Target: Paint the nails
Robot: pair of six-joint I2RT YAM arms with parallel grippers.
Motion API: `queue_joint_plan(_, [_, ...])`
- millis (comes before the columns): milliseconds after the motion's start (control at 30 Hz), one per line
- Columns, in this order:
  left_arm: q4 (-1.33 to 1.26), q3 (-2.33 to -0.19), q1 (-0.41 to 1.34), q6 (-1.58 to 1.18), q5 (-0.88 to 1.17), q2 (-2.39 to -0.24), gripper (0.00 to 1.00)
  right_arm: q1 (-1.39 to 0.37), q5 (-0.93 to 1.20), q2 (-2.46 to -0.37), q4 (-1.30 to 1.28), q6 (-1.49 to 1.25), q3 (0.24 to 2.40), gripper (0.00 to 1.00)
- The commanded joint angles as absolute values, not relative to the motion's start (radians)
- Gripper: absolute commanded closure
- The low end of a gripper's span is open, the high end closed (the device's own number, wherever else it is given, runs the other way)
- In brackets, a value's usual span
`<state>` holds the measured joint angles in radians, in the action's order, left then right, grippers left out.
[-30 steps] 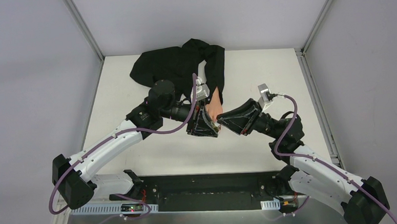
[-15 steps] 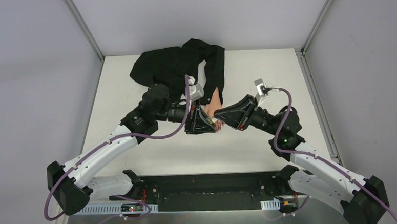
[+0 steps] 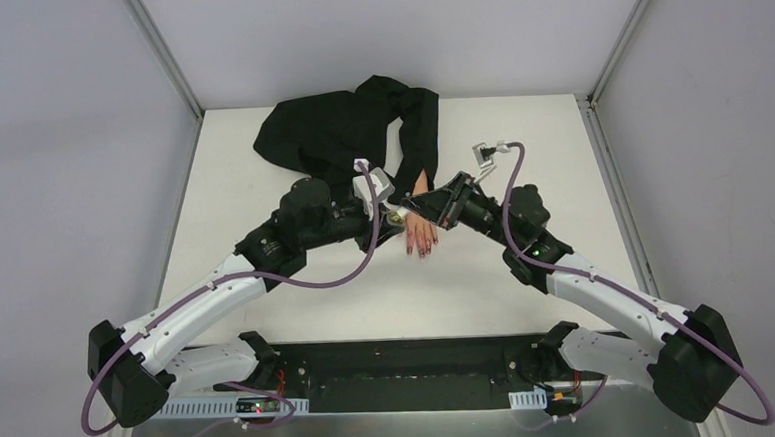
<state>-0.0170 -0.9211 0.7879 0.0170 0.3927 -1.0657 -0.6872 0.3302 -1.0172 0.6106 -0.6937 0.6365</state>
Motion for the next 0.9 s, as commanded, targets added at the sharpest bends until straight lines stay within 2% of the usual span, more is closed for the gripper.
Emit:
queue_joint_plan(0, [-0.009,-0.9,0.8,0.158,0.125,-1.04,1.0,-0.685,0.223,-1.088,0.615,-0.862,0.702,1.0])
queue_joint_plan(367, [-0.006,-0.86,0.881,0.365,-0.127,-1.114,1.0,-0.753,-0.011,-1.232,0.502,-1.083,0.751,1.0])
queue_joint_plan(733, [-0.005,-0.848,0.929,0.471,-0.218,-1.183,1.0,-0.78,-0.129,-1.207,0.533,-1.127,0.702,0.99])
queue_joint_plan(767, [-0.005,-0.849,0.929,0.47,-0.217,-1.184,1.0,-0.78,-0.136,-1.197,0.535,-1.127,0.692,0.93])
queue_joint_plan(867, [-0.005,-0.853,0.929,0.459,-0.206,-1.178,1.0,-0.779,-0.166,-1.162,0.536,-1.101,0.668,0.58])
